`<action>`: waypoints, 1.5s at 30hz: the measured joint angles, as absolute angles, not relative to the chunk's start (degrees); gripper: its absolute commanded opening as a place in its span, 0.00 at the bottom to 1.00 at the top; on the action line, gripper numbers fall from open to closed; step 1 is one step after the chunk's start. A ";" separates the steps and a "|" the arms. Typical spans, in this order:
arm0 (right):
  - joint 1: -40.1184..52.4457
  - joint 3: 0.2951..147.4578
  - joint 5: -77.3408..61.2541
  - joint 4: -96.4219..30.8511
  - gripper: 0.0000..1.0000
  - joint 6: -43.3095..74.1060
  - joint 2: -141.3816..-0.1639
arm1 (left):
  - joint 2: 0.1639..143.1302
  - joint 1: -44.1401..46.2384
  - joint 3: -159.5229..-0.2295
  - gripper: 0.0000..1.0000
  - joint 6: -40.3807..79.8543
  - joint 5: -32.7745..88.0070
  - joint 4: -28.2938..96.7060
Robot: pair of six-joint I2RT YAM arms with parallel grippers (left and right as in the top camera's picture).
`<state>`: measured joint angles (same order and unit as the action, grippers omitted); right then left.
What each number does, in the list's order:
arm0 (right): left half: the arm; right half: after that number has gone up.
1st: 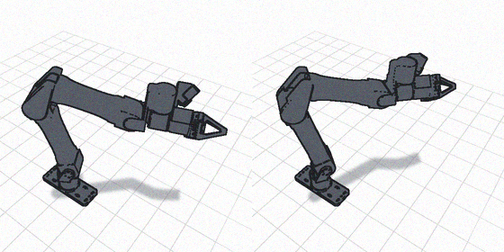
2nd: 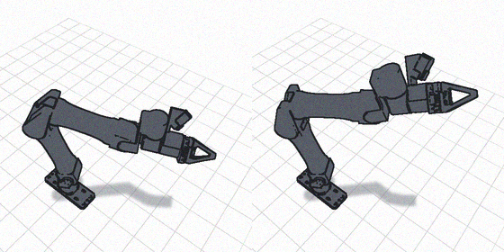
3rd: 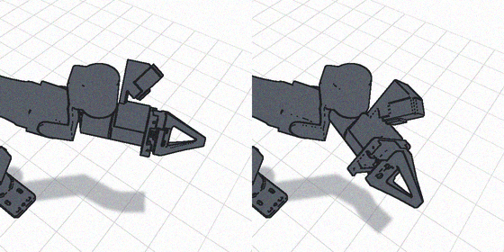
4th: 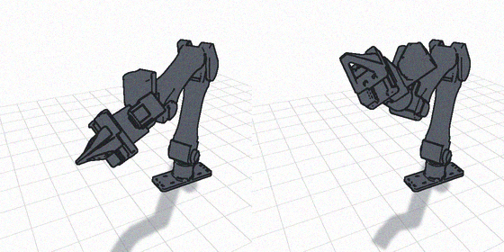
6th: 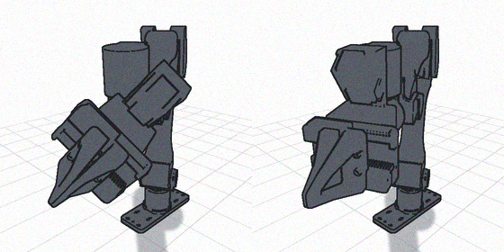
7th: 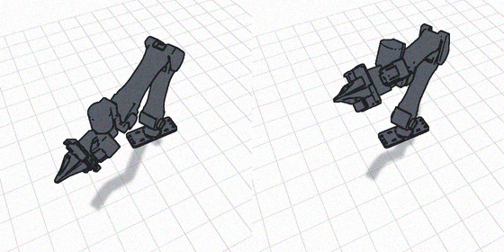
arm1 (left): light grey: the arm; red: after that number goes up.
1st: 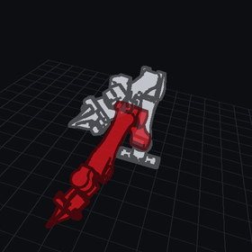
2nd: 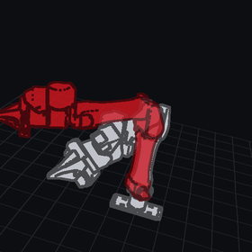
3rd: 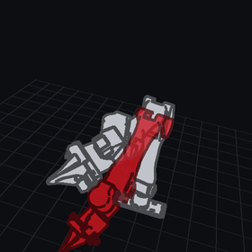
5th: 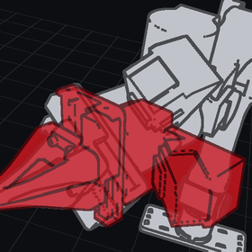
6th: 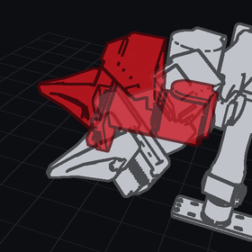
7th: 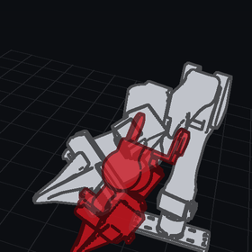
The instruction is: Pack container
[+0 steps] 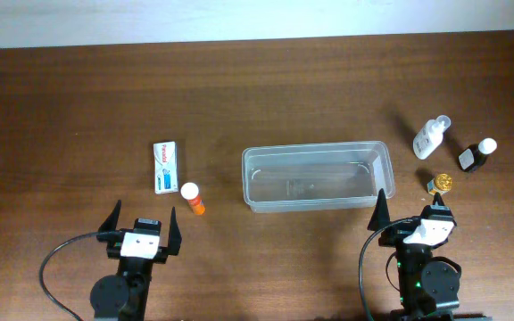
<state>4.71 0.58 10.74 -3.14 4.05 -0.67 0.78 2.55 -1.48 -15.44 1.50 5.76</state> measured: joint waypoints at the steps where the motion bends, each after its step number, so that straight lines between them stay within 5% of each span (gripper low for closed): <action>1: 4.71 0.58 10.74 -3.14 0.98 4.01 -0.67 | 0.80 2.55 -1.48 0.99 -15.44 1.50 5.76; 24: 4.71 0.58 0.93 -3.79 0.98 4.01 -0.69 | 0.78 2.55 -1.48 0.99 -15.44 1.50 5.76; 33: 4.71 3.84 -7.18 6.63 0.98 3.88 -1.21 | 0.78 2.55 -1.48 0.99 -15.44 1.50 5.76; 40: 4.71 25.30 -3.79 -8.43 0.98 0.21 -11.94 | 0.78 2.55 -1.48 0.99 -15.44 1.50 5.78; 45: 4.25 50.65 8.14 -36.32 0.99 -3.53 -31.18 | 0.78 2.55 -1.45 0.99 -15.44 1.50 5.76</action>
<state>4.25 50.65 8.14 -36.32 -3.53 -31.18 0.78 2.55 -1.45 -15.44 1.50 5.76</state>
